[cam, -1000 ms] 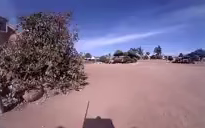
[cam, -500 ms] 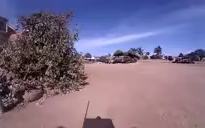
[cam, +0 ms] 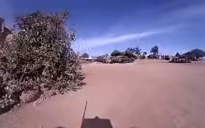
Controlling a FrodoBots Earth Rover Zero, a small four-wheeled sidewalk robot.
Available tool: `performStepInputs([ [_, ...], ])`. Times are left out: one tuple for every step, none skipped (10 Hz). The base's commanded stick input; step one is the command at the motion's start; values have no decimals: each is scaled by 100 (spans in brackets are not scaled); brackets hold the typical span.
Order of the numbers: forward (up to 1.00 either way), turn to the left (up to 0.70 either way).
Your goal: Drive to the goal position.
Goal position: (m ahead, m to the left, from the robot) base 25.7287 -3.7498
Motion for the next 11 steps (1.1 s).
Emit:
performStepInputs([
  [0,-68],
  [0,-68],
  [0,-68],
  [0,-68],
  [0,-68],
  [0,-68],
  [0,-68],
  [0,-68],
  [4,-48],
  [10,-18],
  [23,0],
])
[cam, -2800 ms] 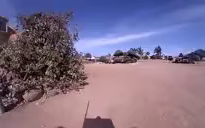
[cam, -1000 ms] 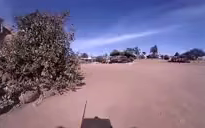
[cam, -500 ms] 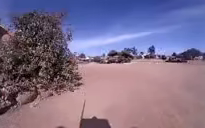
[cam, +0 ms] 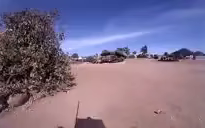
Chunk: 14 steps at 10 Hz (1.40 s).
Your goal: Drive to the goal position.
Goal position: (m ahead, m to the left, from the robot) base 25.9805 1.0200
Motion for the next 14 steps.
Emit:
performStepInputs([
  [47,0],
  [70,0],
  [70,0],
  [70,0],
  [70,0],
  [70,0],
  [70,-2],
  [70,-2],
  [70,-2],
  [70,-2],
  [70,-2],
  [70,-2],
  [70,-2],
  [70,-2],
])
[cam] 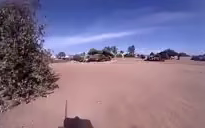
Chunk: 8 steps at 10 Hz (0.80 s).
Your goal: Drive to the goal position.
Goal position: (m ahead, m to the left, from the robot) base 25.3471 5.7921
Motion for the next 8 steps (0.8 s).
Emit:
performStepInputs([
  [70,-21],
  [70,-30],
  [70,-33],
  [70,-33],
  [70,-33],
  [70,-33],
  [70,-33],
  [70,-33],
])
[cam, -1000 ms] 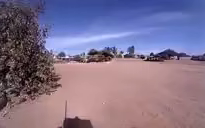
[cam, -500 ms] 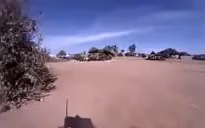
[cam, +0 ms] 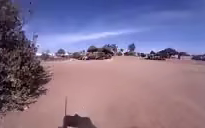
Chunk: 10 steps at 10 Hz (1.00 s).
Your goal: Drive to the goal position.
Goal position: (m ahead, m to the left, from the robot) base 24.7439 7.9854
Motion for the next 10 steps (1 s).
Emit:
performStepInputs([
  [70,-33],
  [70,-27],
  [70,-13],
  [70,0],
  [70,0],
  [70,0],
  [70,0],
  [70,0],
  [70,0],
  [70,0],
])
